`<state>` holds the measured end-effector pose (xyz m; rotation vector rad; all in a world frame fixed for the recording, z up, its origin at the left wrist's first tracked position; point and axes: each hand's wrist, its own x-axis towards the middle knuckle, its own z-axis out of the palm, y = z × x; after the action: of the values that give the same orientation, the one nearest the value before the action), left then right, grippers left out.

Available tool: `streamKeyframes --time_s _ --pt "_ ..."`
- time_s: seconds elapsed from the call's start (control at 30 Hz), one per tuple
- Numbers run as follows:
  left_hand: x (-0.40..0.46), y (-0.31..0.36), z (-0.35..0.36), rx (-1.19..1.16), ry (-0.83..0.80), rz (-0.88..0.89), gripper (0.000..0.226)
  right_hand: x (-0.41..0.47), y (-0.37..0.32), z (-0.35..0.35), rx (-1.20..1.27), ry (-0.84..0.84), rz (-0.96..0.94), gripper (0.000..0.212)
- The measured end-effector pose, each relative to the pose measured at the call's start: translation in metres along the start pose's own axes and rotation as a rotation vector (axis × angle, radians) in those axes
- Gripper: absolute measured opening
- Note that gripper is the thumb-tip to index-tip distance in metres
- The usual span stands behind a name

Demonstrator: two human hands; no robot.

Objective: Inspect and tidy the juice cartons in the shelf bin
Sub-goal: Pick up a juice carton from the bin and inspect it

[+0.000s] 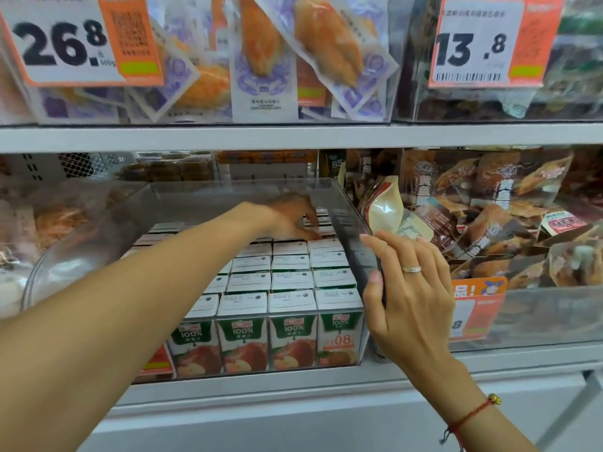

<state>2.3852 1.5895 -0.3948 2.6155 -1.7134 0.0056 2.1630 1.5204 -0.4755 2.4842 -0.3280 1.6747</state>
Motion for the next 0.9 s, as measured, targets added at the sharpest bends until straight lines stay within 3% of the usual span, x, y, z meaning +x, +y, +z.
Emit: streamKeyframes --time_s 0.3,0.47,0.63,0.77,0.9 --pt "-0.031 0.014 -0.006 -0.683 0.473 -0.174 0.038 0.0 0.001 0.0 -0.032 -0.007 -0.015 0.041" --pt "-0.076 0.03 -0.003 -1.125 0.748 -0.314 0.029 0.003 -0.003 -0.01 -0.024 -0.104 0.007 0.041" --pt "-0.151 0.05 -0.003 -1.569 0.7 -0.466 0.039 0.01 -0.008 -0.032 -0.012 -0.282 0.015 0.038" --pt "-0.215 0.063 0.006 -1.678 0.632 -0.555 0.039 0.026 -0.024 -0.056 0.033 -0.446 0.098 0.039" --pt "-0.254 0.071 0.008 -1.708 0.719 -0.572 0.035 0.04 -0.068 -0.081 0.254 -0.443 0.112 0.028"
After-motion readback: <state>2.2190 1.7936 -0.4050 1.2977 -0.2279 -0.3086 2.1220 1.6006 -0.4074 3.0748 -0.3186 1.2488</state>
